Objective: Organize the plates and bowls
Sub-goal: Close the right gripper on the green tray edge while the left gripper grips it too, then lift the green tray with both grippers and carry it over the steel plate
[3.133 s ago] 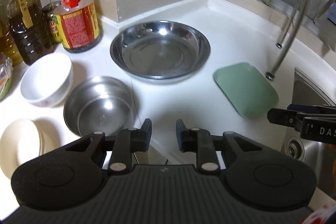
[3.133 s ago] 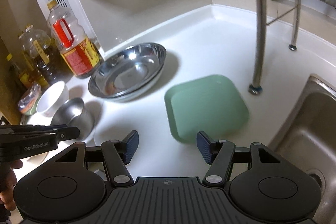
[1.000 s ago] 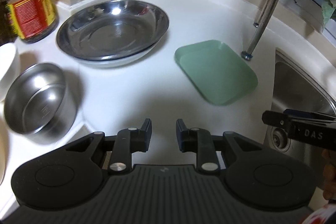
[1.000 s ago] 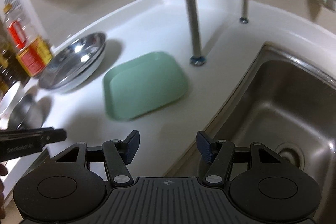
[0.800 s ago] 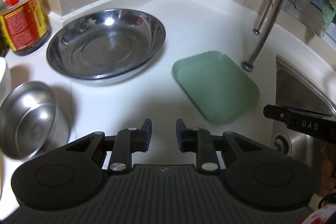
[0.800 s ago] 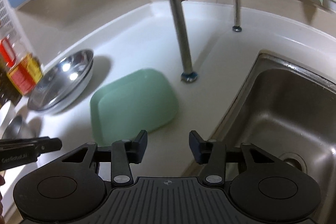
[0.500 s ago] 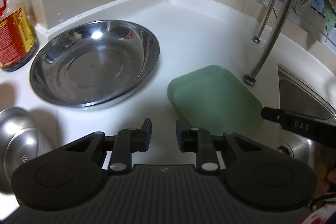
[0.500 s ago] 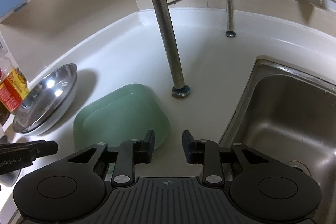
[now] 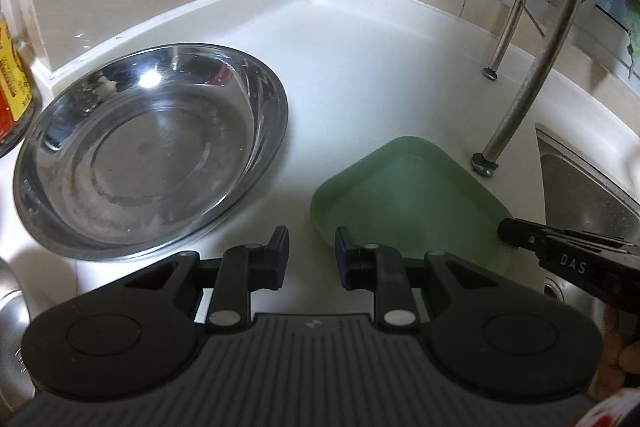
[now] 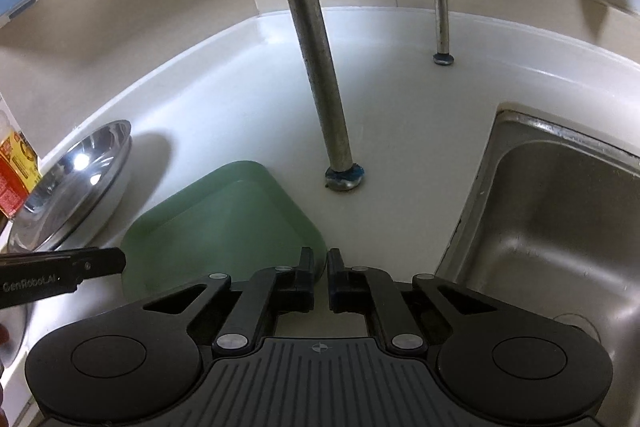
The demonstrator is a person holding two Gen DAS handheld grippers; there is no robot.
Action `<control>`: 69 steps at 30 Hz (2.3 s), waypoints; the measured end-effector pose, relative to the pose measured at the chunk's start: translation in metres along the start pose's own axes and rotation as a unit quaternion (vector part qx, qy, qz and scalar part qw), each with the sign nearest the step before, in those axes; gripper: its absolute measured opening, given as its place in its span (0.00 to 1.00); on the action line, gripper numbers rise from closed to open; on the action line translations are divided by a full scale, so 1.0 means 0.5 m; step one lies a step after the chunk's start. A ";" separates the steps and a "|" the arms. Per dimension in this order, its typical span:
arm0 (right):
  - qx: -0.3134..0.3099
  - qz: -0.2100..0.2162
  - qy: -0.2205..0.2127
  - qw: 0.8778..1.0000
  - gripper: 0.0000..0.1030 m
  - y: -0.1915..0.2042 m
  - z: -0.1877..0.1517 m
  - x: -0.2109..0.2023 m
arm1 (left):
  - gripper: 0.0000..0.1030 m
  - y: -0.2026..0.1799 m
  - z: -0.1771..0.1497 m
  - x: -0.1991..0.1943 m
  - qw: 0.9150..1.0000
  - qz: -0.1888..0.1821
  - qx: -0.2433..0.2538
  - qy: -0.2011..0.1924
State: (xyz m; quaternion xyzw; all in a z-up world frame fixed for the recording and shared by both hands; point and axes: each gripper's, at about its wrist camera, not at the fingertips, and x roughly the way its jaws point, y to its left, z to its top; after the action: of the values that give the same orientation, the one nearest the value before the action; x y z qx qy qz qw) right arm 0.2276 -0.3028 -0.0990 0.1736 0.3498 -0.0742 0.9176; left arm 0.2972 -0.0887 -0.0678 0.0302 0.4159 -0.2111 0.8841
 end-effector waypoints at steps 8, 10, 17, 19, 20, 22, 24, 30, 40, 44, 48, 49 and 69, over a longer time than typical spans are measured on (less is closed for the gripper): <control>0.014 -0.002 0.003 1.000 0.07 -0.023 0.014 0.012 | 0.21 -0.009 0.016 0.037 1.000 -0.014 0.001 0.014; 0.019 -0.001 0.001 1.000 0.06 -0.026 0.013 0.012 | 0.21 -0.008 0.016 0.043 1.000 -0.017 0.001 0.016; 0.014 0.000 -0.002 1.000 0.06 -0.025 0.010 0.010 | 0.07 -0.014 0.015 0.047 1.000 -0.023 0.008 0.009; 0.017 0.000 -0.002 1.000 0.06 -0.025 0.011 0.010 | 0.06 -0.017 0.015 0.045 1.000 -0.023 0.012 0.007; 0.017 -0.001 -0.002 1.000 0.05 -0.025 0.011 0.009 | 0.06 -0.017 0.015 0.043 1.000 -0.024 0.012 0.007; 0.018 -0.001 -0.002 1.000 0.05 -0.025 0.012 0.007 | 0.06 -0.019 0.014 0.039 1.000 -0.025 0.011 0.005; 0.018 0.001 -0.002 1.000 0.05 -0.025 0.013 0.004 | 0.06 -0.019 0.013 0.033 1.000 -0.025 0.010 0.004; 0.015 0.005 -0.004 1.000 0.05 -0.021 0.022 -0.015 | 0.06 -0.013 0.012 0.001 1.000 -0.027 0.002 -0.007; -0.005 0.026 -0.004 1.000 0.05 0.019 0.053 -0.056 | 0.06 0.014 0.024 -0.077 0.999 -0.023 -0.015 -0.037; -0.016 0.046 -0.007 0.999 0.05 0.051 0.071 -0.063 | 0.06 0.040 0.034 -0.107 0.998 -0.012 -0.029 -0.053; -0.030 0.069 -0.011 0.997 0.05 0.091 0.087 -0.057 | 0.06 0.074 0.042 -0.139 0.996 0.007 -0.045 -0.072; -0.035 0.075 -0.011 0.997 0.05 0.104 0.092 -0.053 | 0.06 0.083 0.044 -0.146 0.996 0.012 -0.048 -0.076; -0.119 0.138 0.011 0.983 0.05 0.337 0.159 0.121 | 0.06 0.297 0.080 -0.129 0.985 0.096 -0.126 -0.067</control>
State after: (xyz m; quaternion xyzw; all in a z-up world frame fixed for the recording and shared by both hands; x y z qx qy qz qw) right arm 0.3649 -0.1767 -0.0390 0.1104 0.3394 0.0970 0.9291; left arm 0.3489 0.0596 -0.0114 -0.0558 0.3737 -0.0732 0.9230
